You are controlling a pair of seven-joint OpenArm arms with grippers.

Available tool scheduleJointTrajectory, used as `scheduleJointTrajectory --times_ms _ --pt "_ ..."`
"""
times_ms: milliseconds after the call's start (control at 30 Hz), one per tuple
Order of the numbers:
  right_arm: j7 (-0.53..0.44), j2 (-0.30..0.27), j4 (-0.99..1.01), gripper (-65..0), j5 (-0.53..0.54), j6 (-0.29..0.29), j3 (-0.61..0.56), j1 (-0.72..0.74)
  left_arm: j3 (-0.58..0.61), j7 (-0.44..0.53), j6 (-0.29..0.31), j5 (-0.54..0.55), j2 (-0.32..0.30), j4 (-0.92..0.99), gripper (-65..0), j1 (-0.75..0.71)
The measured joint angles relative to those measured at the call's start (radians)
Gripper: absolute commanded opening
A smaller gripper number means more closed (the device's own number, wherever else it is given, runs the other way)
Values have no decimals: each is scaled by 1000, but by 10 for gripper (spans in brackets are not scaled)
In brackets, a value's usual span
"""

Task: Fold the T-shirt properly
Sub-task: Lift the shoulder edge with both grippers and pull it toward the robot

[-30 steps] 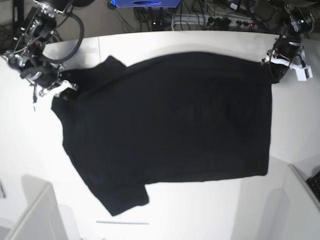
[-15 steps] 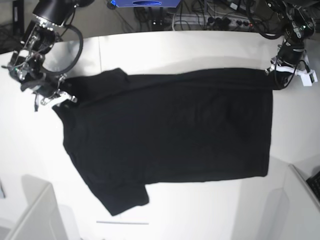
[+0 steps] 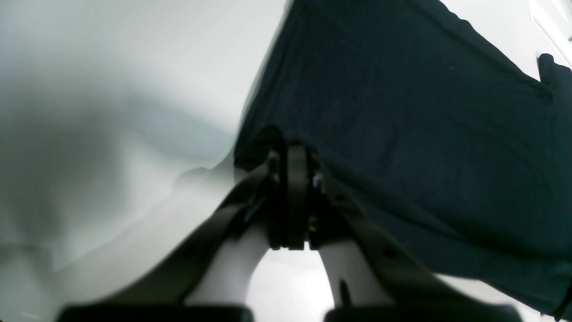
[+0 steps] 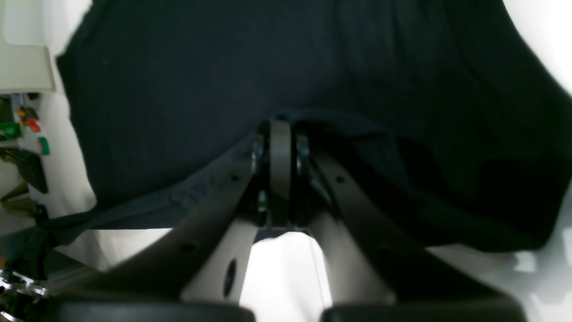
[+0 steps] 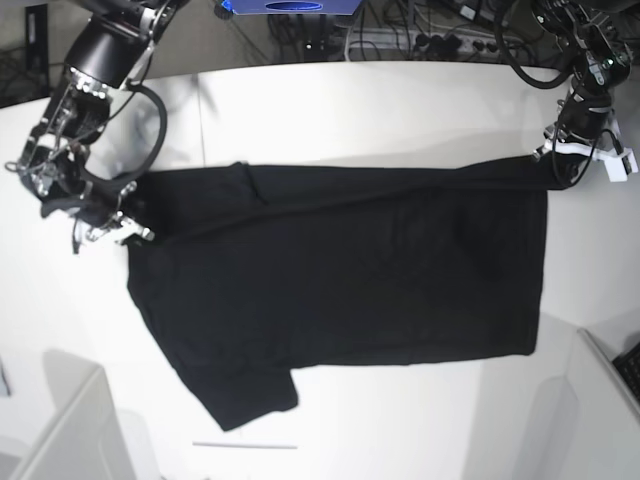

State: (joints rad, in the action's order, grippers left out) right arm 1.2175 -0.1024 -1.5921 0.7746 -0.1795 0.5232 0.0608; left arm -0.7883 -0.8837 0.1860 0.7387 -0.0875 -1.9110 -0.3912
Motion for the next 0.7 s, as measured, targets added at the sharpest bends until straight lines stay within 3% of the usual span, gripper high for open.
scheduleJointTrajectory --times_ms 167,267,700 --pt "-42 -24 43 -650 6 0 -116 27 0 0 -53 0 -1 0 -650 4" --pt "-69 -24 68 -650 2 49 -119 32 0 0 -53 0 -5 9 -650 24" --pt "-67 -26 80 -650 -1 51 -121 61 40 0 -56 0 -55 100 -650 80"
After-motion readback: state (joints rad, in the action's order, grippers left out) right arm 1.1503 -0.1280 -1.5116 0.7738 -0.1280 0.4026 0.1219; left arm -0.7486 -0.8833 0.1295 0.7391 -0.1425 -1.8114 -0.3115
